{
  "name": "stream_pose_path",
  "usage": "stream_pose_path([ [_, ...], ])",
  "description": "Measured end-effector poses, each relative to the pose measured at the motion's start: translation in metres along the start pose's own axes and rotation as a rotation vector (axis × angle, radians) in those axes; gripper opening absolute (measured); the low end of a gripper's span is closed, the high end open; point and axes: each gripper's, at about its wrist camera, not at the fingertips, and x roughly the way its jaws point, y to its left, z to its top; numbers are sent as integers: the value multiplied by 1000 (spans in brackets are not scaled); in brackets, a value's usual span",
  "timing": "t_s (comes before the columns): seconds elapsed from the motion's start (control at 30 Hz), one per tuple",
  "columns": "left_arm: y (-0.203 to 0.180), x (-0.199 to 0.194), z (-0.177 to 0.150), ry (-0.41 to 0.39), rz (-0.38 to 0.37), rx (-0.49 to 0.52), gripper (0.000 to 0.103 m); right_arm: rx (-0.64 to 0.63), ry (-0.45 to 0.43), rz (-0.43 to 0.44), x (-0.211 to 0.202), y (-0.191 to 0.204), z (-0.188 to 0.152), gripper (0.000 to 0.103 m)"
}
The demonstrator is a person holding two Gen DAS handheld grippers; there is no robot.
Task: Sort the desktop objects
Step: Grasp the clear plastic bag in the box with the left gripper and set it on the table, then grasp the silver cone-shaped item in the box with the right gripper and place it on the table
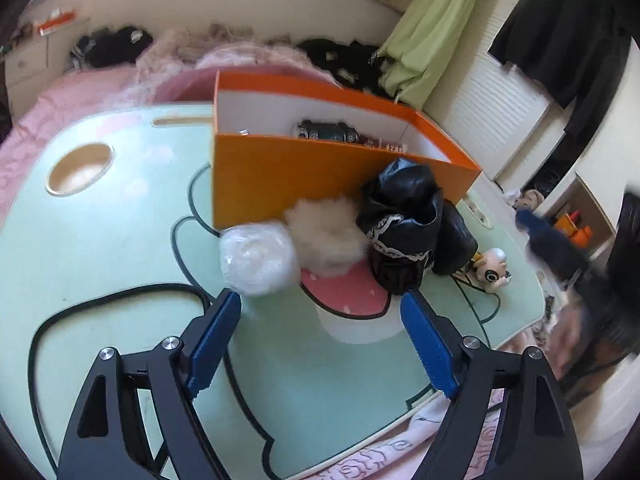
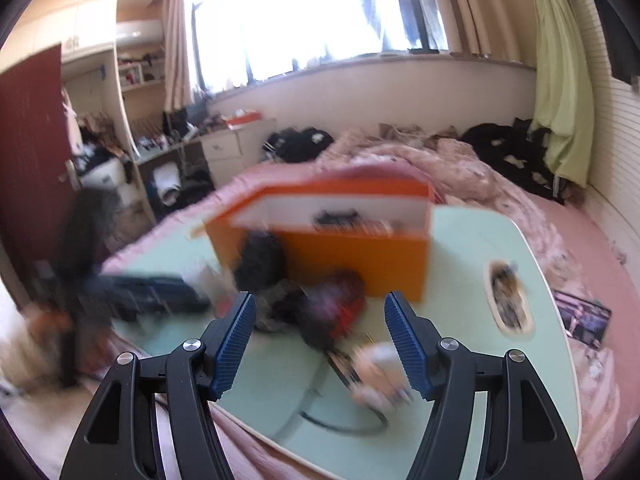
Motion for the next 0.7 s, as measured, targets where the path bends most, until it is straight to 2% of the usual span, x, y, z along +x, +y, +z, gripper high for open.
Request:
stream_pose_path([
  [0.03, -1, -1, -1, 0, 14, 6, 82, 1, 32, 9, 6, 4, 12, 72],
  [0.13, -5, 1, -2, 9, 68, 37, 82, 45, 158, 4, 44, 14, 56, 72],
  [0.2, -12, 3, -3, 10, 103, 65, 83, 74, 233, 43, 80, 18, 81, 72],
  [0.27, -17, 6, -5, 12, 132, 97, 83, 77, 327, 39, 121, 23, 100, 71],
  [0.3, -18, 7, -6, 13, 142, 108, 83, 56, 391, 26, 142, 28, 105, 59],
  [0.33, -19, 7, -6, 13, 147, 113, 83, 14, 445, 17, 161, 35, 110, 39],
  [0.4, -18, 8, -6, 11, 159, 114, 83, -116, 516, -22, 193, 53, 115, 29],
  [0.47, -17, 7, -7, 5, 165, 112, 83, -174, 571, -7, 219, 63, 117, 29],
  [0.53, -17, 6, -8, 2, 161, 108, 83, -152, 646, 69, 241, 65, 116, 29],
  [0.6, -16, 6, -8, 1, 158, 108, 83, -185, 689, 56, 255, 69, 113, 29],
  [0.67, -17, 5, -8, 1, 161, 110, 83, -232, 700, 20, 264, 73, 111, 34],
  [0.7, -17, 5, -9, 1, 162, 110, 83, -230, 697, 30, 266, 74, 112, 43],
])
